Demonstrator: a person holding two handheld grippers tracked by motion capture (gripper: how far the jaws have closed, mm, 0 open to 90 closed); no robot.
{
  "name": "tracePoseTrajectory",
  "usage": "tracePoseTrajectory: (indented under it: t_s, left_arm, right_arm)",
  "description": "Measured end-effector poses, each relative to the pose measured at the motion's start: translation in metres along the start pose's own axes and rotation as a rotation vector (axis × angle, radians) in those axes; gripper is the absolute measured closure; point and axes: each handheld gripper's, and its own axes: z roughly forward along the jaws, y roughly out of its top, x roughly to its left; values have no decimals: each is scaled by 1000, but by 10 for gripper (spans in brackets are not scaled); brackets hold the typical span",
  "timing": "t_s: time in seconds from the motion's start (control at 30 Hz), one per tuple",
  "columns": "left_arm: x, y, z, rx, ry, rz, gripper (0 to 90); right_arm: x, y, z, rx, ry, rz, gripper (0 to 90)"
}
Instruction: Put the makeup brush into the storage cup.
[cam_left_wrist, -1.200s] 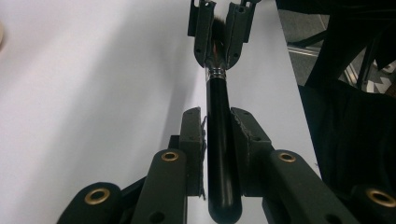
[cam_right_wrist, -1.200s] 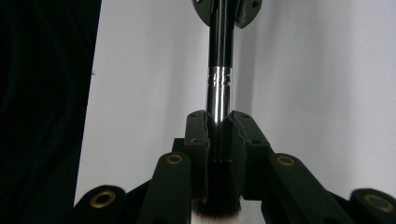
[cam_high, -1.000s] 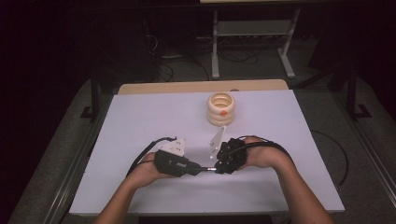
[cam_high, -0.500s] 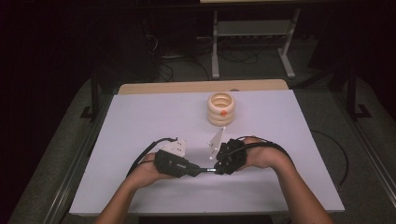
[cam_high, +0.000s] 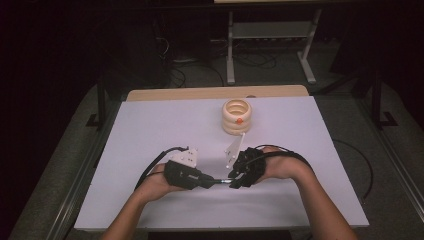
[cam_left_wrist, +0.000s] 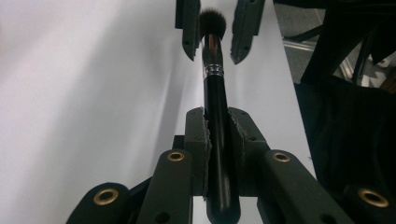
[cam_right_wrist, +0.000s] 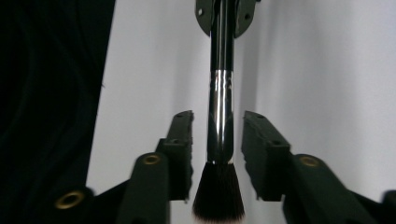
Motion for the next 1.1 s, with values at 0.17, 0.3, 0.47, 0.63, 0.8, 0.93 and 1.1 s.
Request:
tracePoseTrajectory:
  t_s: [0.17,0.3,0.47,0.63,0.8,0.93,1.1]
  left_arm:
    - [1,0,-3,-10,-4,0,788]
    - [3,-2,-6,-40,-7,-12,788]
    - [4,-5,-11,-85,-9,-34,788]
    - [6,-7,-14,-143,-16,-36,788]
    - [7,-9,-15,-191,-28,-39,788]
    - [7,-10,-15,-211,-37,-40,788]
    - [7,-11,-15,-214,-42,-33,788]
  right_arm:
    - [-2,-1,-4,-64,3,22,523]
    - [-2,-4,-8,-116,1,28,485]
    - [-3,-9,-12,-187,-14,49,451]
    - [-5,-11,-18,-261,-36,58,394]
    - [-7,-10,-20,-298,-31,52,421]
    - [-7,-9,-21,-308,-31,58,435]
    - [-8,-9,-22,-317,-30,56,452]
